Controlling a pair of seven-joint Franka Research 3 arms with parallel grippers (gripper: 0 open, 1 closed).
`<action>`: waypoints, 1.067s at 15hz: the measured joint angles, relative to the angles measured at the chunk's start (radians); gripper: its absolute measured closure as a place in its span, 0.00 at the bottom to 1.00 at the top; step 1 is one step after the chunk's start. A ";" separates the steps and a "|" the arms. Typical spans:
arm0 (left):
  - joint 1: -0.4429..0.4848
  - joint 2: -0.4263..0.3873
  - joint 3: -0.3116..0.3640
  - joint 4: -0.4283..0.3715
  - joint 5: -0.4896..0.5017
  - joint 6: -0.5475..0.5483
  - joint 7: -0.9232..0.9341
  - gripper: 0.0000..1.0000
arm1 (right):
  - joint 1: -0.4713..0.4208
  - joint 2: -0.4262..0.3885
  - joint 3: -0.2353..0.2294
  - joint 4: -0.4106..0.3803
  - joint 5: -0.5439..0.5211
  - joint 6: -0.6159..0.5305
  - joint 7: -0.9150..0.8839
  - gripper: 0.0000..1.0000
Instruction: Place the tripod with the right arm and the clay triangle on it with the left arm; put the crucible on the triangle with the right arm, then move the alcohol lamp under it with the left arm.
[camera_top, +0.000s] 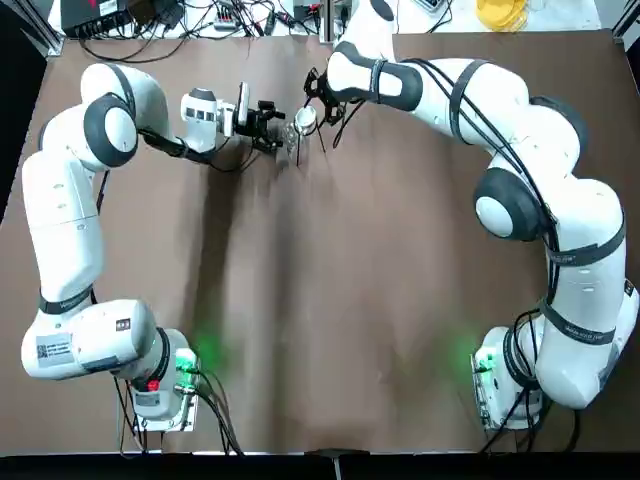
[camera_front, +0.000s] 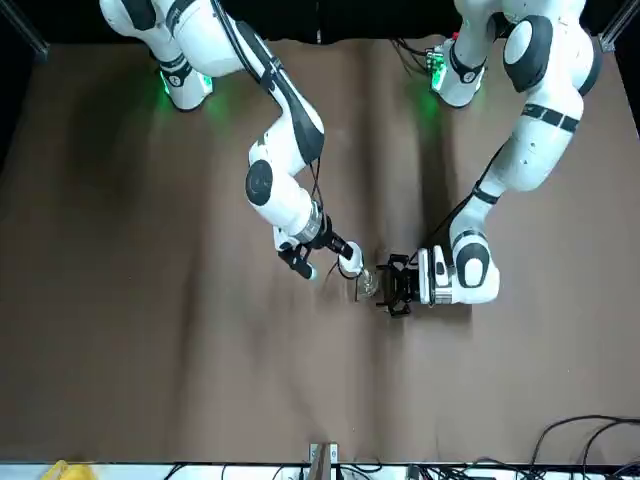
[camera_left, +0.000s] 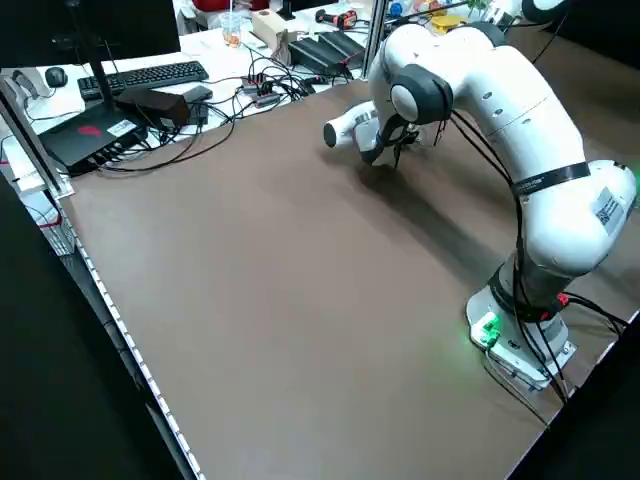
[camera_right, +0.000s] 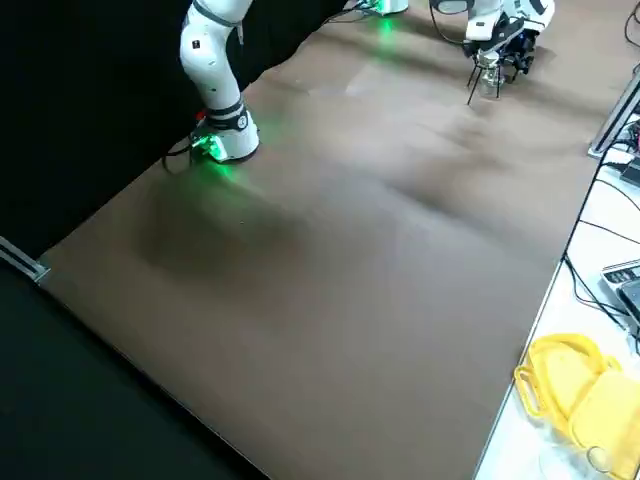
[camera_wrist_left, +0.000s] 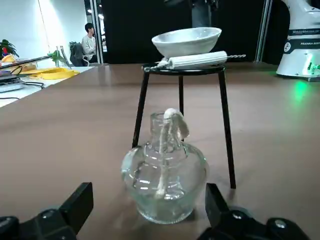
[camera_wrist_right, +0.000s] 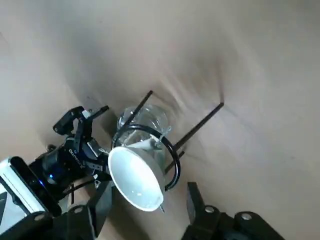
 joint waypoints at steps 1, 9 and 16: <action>0.005 0.000 0.001 0.000 0.004 -0.004 0.000 0.01 | -0.001 0.000 -0.004 0.004 -0.001 0.001 -0.002 0.31; 0.004 -0.001 0.012 0.000 0.008 -0.019 -0.004 0.20 | -0.077 -0.084 -0.116 0.014 -0.045 -0.221 -0.164 0.32; -0.012 -0.001 0.013 -0.001 0.008 -0.020 -0.006 0.39 | -0.186 -0.198 -0.238 0.017 -0.147 -0.513 -0.458 0.32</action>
